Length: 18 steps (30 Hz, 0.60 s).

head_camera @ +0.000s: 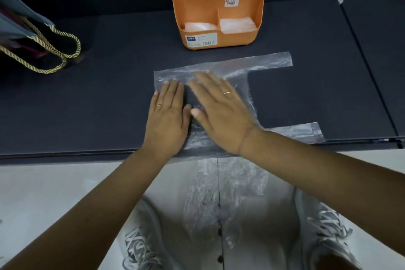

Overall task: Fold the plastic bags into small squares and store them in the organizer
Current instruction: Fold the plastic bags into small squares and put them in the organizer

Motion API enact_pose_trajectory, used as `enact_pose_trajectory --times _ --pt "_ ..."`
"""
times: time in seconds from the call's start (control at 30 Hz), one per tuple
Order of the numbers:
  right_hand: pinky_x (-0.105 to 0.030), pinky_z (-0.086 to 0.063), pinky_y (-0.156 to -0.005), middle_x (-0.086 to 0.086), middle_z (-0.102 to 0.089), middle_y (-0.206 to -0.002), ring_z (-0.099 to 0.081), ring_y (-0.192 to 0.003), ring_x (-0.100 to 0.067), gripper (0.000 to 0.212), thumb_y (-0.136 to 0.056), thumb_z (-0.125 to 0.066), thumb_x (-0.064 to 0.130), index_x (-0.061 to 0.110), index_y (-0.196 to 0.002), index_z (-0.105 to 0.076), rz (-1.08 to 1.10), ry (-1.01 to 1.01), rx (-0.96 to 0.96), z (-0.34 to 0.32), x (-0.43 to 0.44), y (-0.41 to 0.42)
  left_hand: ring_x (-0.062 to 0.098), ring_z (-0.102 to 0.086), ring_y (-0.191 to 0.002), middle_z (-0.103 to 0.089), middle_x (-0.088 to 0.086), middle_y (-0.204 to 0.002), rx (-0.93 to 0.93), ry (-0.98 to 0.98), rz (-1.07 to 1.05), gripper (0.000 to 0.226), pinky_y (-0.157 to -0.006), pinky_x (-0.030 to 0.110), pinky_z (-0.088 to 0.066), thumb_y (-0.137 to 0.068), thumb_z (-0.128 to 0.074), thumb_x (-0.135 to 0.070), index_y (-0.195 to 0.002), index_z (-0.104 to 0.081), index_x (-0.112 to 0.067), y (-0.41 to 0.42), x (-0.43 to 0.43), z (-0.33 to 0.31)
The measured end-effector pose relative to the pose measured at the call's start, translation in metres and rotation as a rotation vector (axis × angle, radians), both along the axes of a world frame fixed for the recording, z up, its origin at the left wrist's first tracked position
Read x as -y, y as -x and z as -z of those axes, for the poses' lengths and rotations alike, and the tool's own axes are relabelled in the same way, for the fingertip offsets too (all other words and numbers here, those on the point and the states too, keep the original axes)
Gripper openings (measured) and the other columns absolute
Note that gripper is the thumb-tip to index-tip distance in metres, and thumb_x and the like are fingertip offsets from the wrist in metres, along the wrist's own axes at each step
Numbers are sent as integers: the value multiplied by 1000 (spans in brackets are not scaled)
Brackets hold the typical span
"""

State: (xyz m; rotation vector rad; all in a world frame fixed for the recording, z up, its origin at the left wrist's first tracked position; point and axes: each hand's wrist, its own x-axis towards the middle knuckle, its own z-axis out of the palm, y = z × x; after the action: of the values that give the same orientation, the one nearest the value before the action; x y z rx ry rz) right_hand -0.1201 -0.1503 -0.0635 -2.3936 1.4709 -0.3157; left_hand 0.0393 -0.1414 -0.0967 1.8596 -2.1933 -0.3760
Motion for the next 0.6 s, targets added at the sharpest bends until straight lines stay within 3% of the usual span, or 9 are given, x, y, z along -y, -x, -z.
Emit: enact_pose_trajectory --times 0.07,0.13,0.3,0.47,0.6 --pt "-36 13 -119 -2 5 -163 11 -149 -17 66 -102 -25 50 18 -155 -3 -3 -53 -143 20 15 -6 19 0 -152 -6 8 -164 123 -63 17 78 -120 31 10 -92 -1 -51 -156 -11 -9 -3 7 13" --pt "-42 12 -119 -1 11 -162 16 -148 -18 73 -97 -17 61 21 -154 4 61 -72 -270 36 30 10 15 8 -151 4 4 -165 208 -76 8 80 -120 31 12 -90 6 -56 -157 -2 -12 -7 9 19" --pt "-42 7 -120 -1 5 -163 7 -149 -19 79 -92 -6 67 19 -156 -1 338 -83 -345 46 36 94 13 12 -150 10 1 -164 275 -109 -17 79 -118 30 15 -93 2 -61 -156 6 -14 -18 4 18" --pt "-42 2 -121 -9 -7 -162 -2 -150 -23 96 -81 -6 71 10 -154 -13 496 -51 -176 43 23 144 15 7 -151 0 4 -165 203 -78 -16 85 -117 30 19 -90 2 -65 -156 -5 -11 -28 -9 14" --pt "-39 -6 -121 -8 -17 -160 -12 -148 -22 88 -87 -31 68 8 -151 -25 172 -40 80 32 -31 106 23 -12 -151 -20 9 -161 147 57 277 83 -122 44 -4 -97 -17 -68 -153 -26 -7 -18 -55 12"
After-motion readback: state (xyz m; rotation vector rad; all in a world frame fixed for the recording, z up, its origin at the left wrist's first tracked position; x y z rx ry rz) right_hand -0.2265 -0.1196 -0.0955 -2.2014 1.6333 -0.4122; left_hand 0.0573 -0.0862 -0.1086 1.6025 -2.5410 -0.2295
